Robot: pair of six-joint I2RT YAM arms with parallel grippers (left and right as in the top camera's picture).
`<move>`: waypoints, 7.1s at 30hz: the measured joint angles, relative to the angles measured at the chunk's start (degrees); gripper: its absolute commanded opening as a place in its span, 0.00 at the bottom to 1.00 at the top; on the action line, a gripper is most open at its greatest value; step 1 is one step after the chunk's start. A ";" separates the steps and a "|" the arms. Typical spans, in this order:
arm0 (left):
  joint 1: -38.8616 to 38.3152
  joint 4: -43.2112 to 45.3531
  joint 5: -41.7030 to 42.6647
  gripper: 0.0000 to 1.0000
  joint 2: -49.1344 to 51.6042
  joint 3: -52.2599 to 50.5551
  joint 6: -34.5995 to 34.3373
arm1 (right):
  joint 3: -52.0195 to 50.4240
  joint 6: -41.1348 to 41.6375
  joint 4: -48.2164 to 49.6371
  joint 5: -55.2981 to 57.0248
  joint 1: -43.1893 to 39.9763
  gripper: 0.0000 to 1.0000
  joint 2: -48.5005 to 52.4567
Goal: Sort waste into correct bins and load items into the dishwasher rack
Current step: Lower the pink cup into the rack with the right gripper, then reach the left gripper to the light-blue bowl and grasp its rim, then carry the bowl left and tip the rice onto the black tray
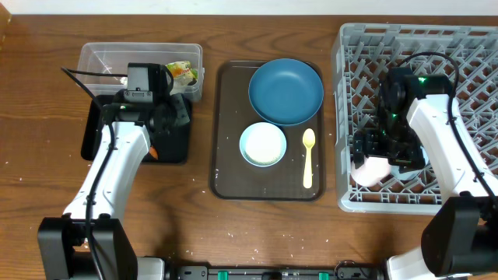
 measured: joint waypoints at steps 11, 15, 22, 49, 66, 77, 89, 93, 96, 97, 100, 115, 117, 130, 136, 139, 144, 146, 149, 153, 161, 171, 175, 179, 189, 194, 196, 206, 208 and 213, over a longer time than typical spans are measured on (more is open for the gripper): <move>0.00 0.02 0.00 0.26 0.00 0.00 0.11 | 2.40 -0.02 -0.31 -0.26 0.00 0.99 0.02; -0.11 0.02 0.07 0.30 0.00 0.00 0.57 | 12.26 -0.39 -2.95 -0.46 0.00 0.99 0.17; -7.17 -0.02 3.17 0.37 0.00 0.00 9.84 | 33.22 -2.45 1.46 -3.13 0.00 0.99 0.20; -39.54 6.32 -4.70 0.44 5.88 0.00 16.65 | 26.14 -5.22 13.55 -14.91 0.07 0.99 0.13; -42.34 8.09 -13.75 0.41 14.14 0.70 15.32 | 26.14 -5.35 12.74 -14.84 -2.34 0.99 0.13; -42.71 3.93 -14.99 0.19 14.86 0.72 17.20 | 26.14 -5.57 12.11 -14.84 -2.32 0.99 0.13; -42.71 3.87 -15.69 0.06 14.51 0.96 17.20 | 26.14 -6.05 12.09 -14.82 -2.32 0.99 0.13; -42.62 1.62 -16.70 0.06 12.35 0.96 14.91 | 26.14 -6.27 12.09 -14.84 -2.32 0.99 0.13; -42.27 -0.02 -16.76 0.06 8.94 0.96 12.28 | 26.14 -6.40 12.09 -14.82 -2.32 0.99 0.13; -42.03 -0.48 -16.76 0.06 7.50 0.96 11.32 | 26.14 -6.47 12.09 -14.84 -2.32 0.99 0.13; -40.76 -1.79 -16.76 0.06 3.96 1.03 8.81 | 26.14 -6.51 12.09 -14.84 -2.32 0.99 0.13; -25.62 -8.70 -10.45 0.06 -1.11 4.87 4.52 | 26.14 -6.51 12.09 -14.84 -2.32 0.99 0.13; -20.46 -9.31 -7.85 0.06 -3.23 5.42 4.52 | 26.14 -6.51 12.09 -14.84 -2.32 0.99 0.13; 9.22 -10.45 20.06 0.06 -4.22 6.25 7.26 | 26.14 -6.51 11.98 -14.84 -2.32 0.99 0.13; 19.08 -10.45 34.71 0.06 -2.71 6.25 8.50 | 26.14 -6.51 11.85 -14.84 -2.32 0.99 0.13; 23.08 -10.43 41.35 0.06 -1.51 6.25 9.11 | 26.14 -6.51 11.85 -14.84 -2.32 0.99 0.13; 27.87 -10.43 52.87 0.06 1.88 6.25 9.81 | 26.14 -6.51 11.82 -14.84 -2.32 0.99 0.13; 28.85 -10.40 57.05 0.06 3.96 6.25 10.40 | 26.14 -6.51 11.80 -14.82 -2.32 0.99 0.13; 29.79 -10.36 62.18 0.06 7.80 6.25 11.23 | 26.14 -6.51 11.80 -14.84 -2.32 0.98 0.13; 30.21 -10.34 66.82 0.07 12.85 6.25 12.37 | 26.14 -6.54 11.76 -14.82 -2.32 0.99 0.13; 32.30 -10.27 72.81 0.07 15.93 6.21 13.81 | 26.14 -6.54 11.67 -14.84 -2.32 0.98 0.13; 37.86 -10.32 76.13 0.06 15.93 6.21 10.73 | 26.14 -6.54 11.67 -14.84 -2.32 0.98 0.13; 38.10 -10.29 76.63 0.06 15.93 6.21 8.79 | 26.14 -6.51 11.67 -14.84 -2.32 0.98 0.13; 38.10 -10.32 76.78 0.06 15.93 6.21 6.91 | 26.14 -6.51 11.58 -14.84 -2.32 0.98 0.13; 38.34 -10.32 76.81 0.06 15.93 6.21 4.48 | 26.12 -6.54 11.21 -14.82 -2.32 0.98 0.13; 38.36 -10.64 76.81 0.06 15.93 6.21 4.31 | 26.14 -6.54 11.02 -14.82 -2.32 0.98 0.13; 38.29 -11.65 76.83 0.06 15.93 6.21 4.11 | 26.14 -6.54 10.97 -14.84 -2.32 0.98 0.13; 36.00 -14.69 77.02 0.06 15.93 6.19 4.50 | 26.14 -7.10 10.80 -14.84 -2.32 0.98 0.13; 36.00 -15.56 76.98 0.06 15.93 6.19 4.66 | 26.14 -7.15 10.78 -14.82 -2.32 0.98 0.13; 36.26 -12.15 77.00 0.06 15.87 6.16 3.48 | 26.12 -7.19 10.78 -14.84 -2.32 0.98 0.13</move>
